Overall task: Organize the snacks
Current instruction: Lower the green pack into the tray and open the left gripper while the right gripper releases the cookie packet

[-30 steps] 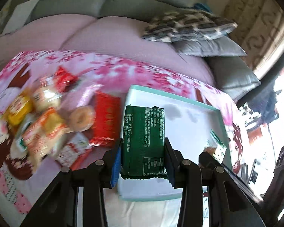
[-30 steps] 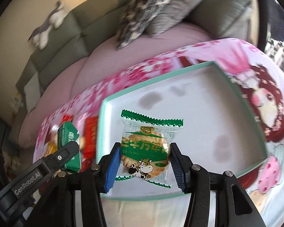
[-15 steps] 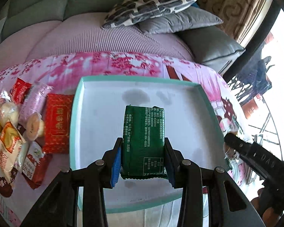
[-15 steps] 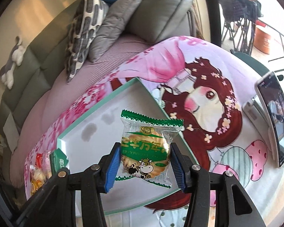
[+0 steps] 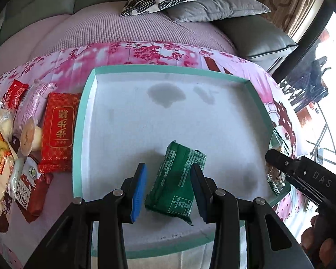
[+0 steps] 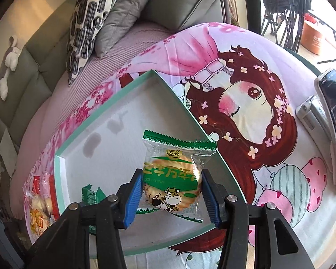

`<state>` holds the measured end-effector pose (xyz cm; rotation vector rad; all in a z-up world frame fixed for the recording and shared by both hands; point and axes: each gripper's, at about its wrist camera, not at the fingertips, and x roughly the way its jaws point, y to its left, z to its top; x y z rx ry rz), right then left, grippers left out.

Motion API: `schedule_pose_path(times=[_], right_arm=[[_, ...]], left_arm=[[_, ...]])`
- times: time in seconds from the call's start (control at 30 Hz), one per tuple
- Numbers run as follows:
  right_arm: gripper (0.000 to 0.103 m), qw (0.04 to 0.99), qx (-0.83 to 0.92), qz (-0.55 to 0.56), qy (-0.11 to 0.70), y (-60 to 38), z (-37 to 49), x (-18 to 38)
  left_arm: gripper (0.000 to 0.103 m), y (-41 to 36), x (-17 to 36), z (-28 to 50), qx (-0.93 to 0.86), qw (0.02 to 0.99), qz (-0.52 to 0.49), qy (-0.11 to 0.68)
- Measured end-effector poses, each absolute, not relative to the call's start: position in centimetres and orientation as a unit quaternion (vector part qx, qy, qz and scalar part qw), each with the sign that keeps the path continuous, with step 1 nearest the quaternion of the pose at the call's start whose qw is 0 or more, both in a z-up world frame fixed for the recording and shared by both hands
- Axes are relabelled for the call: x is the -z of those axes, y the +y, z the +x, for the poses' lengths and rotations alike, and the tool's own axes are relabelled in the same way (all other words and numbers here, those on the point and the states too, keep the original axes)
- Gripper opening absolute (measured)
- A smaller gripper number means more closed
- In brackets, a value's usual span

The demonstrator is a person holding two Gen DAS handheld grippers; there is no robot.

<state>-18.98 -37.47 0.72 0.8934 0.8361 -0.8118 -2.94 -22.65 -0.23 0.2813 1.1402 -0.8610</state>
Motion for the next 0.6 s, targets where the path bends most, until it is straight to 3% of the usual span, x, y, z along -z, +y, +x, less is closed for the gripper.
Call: schedule_pose_path(times=[0.47,0.6], right_arm=[[0.055,0.729,0.370,0.386,0.427,-37.5,-17.0,1.6],[0.059,0.728,0.372,0.377,0.435,-37.4,-16.6,1.7]], left_arm=[[0.042,-22.5,0.5,-2.8,0.378,0.752,0.136,0.523],[0.047,-22.5,0.6,-2.8,0.373,0.753,0.137,0.524]])
